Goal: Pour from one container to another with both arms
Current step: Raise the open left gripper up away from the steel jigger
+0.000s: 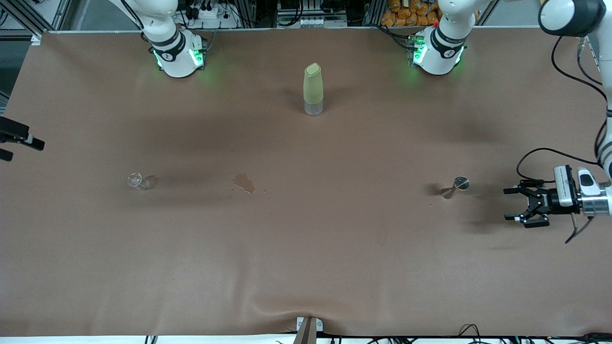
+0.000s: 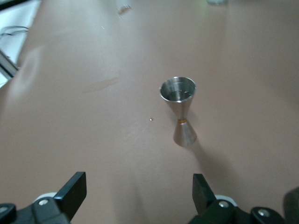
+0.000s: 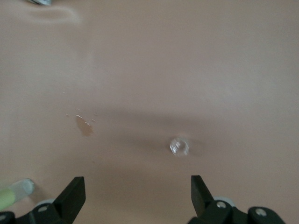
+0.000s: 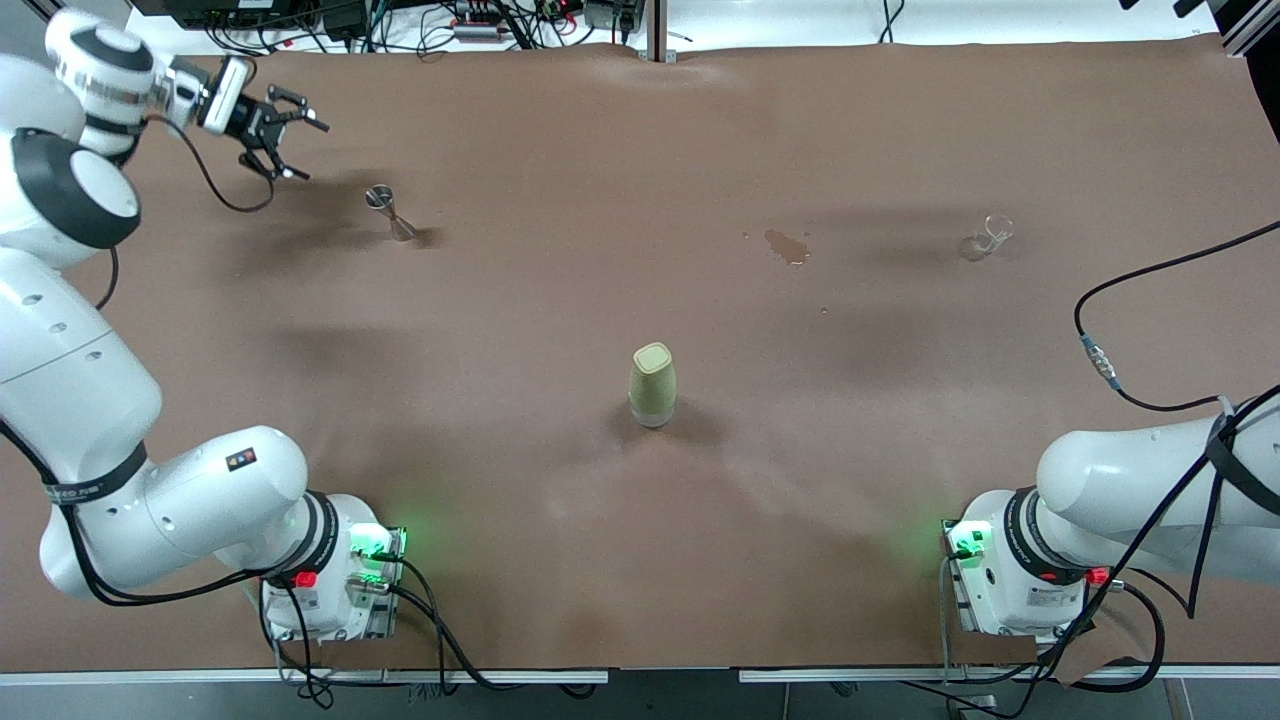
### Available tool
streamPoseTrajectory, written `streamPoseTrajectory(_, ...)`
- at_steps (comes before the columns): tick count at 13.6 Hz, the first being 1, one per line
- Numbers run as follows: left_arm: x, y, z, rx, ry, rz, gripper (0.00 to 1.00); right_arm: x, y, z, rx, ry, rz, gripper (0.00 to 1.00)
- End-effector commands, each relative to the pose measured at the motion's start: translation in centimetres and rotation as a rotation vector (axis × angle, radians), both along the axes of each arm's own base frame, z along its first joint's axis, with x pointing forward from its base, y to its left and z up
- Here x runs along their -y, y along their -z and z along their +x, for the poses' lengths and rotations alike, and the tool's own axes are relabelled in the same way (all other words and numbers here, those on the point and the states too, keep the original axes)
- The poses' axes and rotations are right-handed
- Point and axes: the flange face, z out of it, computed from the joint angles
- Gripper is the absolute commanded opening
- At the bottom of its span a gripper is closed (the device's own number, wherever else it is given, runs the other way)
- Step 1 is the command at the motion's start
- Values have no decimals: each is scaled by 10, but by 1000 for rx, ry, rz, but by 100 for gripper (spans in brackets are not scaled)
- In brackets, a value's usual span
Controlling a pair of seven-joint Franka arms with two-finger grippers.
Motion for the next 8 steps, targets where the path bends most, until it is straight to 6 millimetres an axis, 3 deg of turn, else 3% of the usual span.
streamPoseTrajectory(1, 43, -59, 14, 40, 95, 200, 100, -39, -24, -19, -36, 81, -156, 100)
streamPoseTrajectory(4, 102, -123, 22, 104, 206, 401, 100, -40, -41, -31, -83, 124, -248, 100)
streamPoseTrajectory(6, 139, -158, 21, 151, 257, 464, 100, -65, -43, -34, -101, 72, -297, 100)
streamPoseTrajectory(8, 173, -184, 18, 192, 305, 514, 100, -70, -47, -35, -96, 67, -288, 100)
